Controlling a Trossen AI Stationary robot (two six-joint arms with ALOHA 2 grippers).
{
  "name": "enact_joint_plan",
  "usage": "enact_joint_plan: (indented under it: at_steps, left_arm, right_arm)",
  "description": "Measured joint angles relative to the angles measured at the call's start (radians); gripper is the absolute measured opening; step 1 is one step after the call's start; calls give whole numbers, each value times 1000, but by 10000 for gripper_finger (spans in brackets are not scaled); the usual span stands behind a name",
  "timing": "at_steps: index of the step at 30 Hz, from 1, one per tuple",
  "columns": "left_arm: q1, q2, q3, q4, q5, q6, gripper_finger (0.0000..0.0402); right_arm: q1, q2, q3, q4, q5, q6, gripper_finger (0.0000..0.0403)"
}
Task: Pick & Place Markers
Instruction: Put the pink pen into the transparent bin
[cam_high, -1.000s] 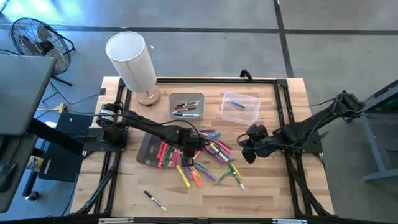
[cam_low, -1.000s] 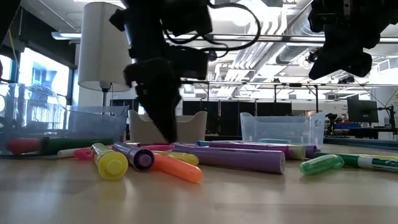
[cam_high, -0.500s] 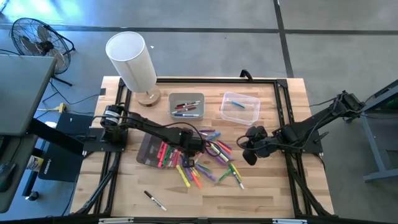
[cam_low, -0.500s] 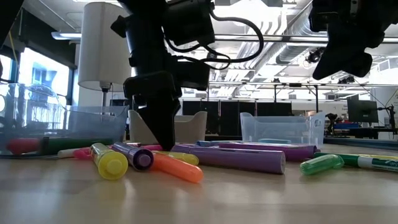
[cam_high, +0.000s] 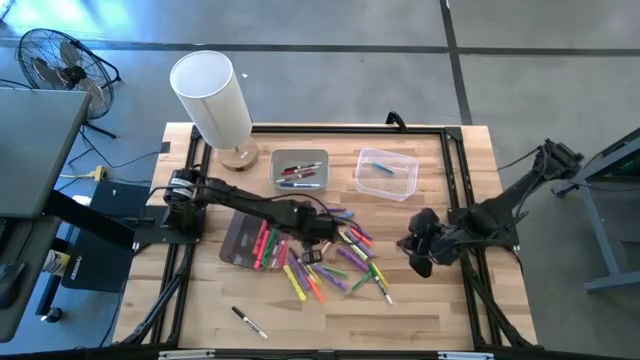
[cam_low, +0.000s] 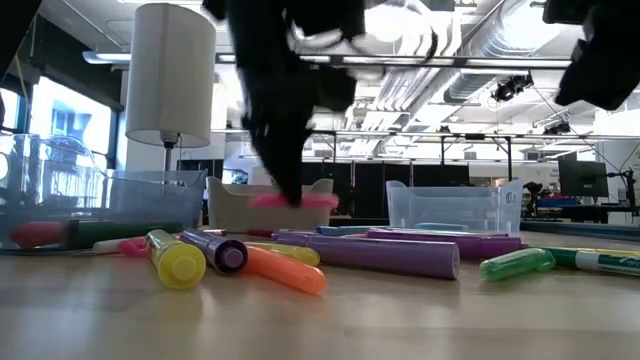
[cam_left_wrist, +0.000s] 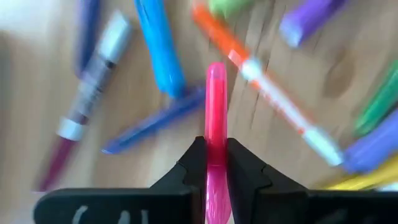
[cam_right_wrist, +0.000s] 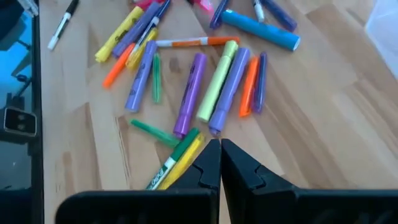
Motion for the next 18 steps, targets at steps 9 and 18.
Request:
enact_joint_plan:
  at_steps: [9, 18]
  left_arm:
    - [60, -3, 362, -121, -55, 168, 29]
    - [300, 54, 478, 16, 122, 369, 29]
  right_arm:
    - [41, -11, -160, 199, 11, 126, 0]
    - [35, -11, -311, 373, 47, 193, 0]
